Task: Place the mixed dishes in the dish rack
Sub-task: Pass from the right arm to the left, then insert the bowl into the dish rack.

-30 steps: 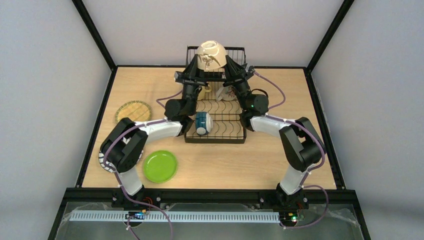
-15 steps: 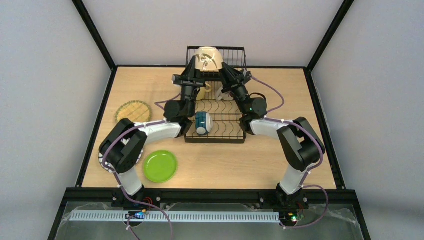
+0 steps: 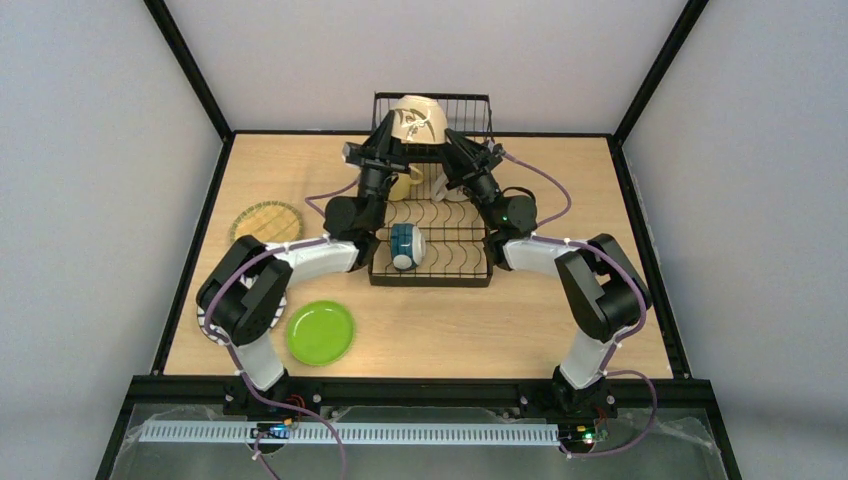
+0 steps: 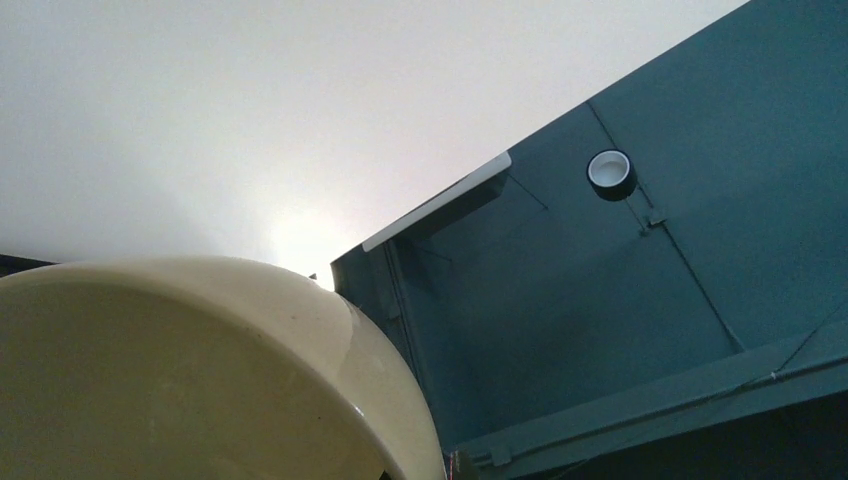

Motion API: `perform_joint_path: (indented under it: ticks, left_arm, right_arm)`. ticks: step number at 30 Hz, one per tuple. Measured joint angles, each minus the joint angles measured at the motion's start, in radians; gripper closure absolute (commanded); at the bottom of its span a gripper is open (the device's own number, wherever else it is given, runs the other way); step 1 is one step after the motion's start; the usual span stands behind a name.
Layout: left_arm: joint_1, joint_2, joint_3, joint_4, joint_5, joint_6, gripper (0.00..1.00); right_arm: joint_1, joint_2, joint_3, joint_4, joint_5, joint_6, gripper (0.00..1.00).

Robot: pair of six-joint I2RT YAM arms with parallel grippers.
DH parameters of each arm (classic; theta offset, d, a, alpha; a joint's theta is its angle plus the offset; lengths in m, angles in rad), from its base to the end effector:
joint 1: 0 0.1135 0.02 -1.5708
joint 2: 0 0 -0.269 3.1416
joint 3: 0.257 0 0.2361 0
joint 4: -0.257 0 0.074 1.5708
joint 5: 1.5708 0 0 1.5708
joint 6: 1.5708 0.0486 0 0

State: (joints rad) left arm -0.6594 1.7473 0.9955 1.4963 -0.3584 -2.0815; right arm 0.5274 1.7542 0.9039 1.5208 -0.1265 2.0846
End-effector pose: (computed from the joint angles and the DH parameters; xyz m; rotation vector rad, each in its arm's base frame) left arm 0.2973 -0.2089 0.3472 -1.0390 0.5251 -2.3665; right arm 0.3085 0.1868 0.3219 0.7358 0.9713 2.4332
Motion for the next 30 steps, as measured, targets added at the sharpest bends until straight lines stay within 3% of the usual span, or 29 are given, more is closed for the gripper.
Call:
perform_joint_path:
  ticks: [8,24,28,30]
  left_arm:
    - [0.047,0.010,0.001,0.000,0.092,0.000,0.98]
    - [0.147,0.123,0.134,-0.015,0.245,0.000,0.98]
    - [0.200,0.141,0.215,-0.026,0.345,0.000,0.98]
    - [0.226,0.141,0.246,-0.026,0.406,0.000,0.98]
  right_arm:
    - [-0.004,0.000,0.000,-0.001,-0.084,-0.023,0.38]
    - [-0.003,-0.045,-0.039,-0.025,-0.264,-0.142,0.37]
    - [-0.013,-0.140,-0.024,-0.183,-0.378,-0.294,0.37]
    - [-0.019,-0.192,0.031,-0.355,-0.439,-0.423,0.37]
